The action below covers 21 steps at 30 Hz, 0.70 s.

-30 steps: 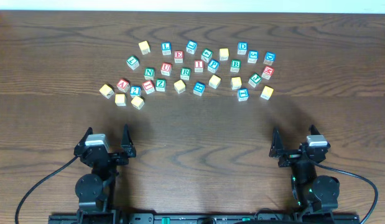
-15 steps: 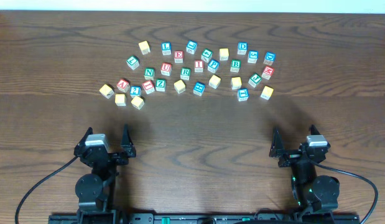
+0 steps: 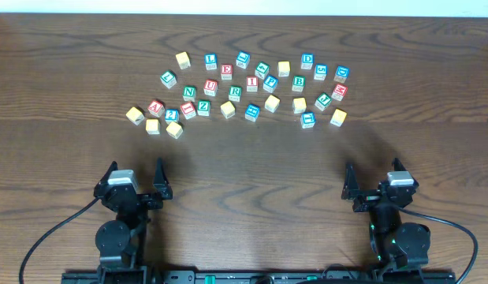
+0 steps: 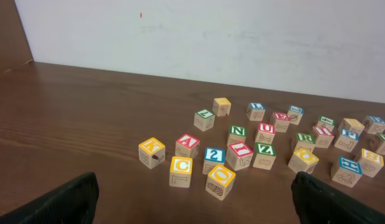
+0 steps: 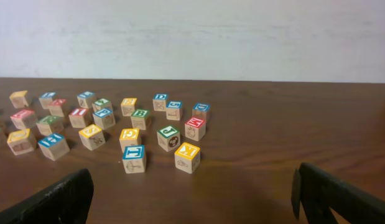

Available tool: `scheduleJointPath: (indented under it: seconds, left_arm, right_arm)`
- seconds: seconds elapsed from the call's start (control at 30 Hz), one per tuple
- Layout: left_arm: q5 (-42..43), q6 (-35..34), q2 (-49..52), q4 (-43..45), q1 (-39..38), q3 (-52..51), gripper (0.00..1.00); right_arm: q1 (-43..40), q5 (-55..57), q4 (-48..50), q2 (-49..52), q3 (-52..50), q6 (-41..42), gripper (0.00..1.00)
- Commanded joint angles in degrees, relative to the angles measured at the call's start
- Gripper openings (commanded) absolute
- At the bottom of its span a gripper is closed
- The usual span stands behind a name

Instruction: Spell out NEURIPS

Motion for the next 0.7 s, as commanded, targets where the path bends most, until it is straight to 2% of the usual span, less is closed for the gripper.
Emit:
scheduleJointPath:
  seconds: [0.0,0.67]
  left_arm:
    - [-0.8,1.0,-0.3,-2.6,0.4,-0.2,0.97]
    - [-0.7,1.0,4.5,-2.6,0.4,5.9,0.97]
  right_arm:
    - [0.0,0.1,0.0,-0.2,-0.2,-2.4,0.99]
    - [0.0,-0.2,1.2,-0.2,-0.2,-2.3,0.99]
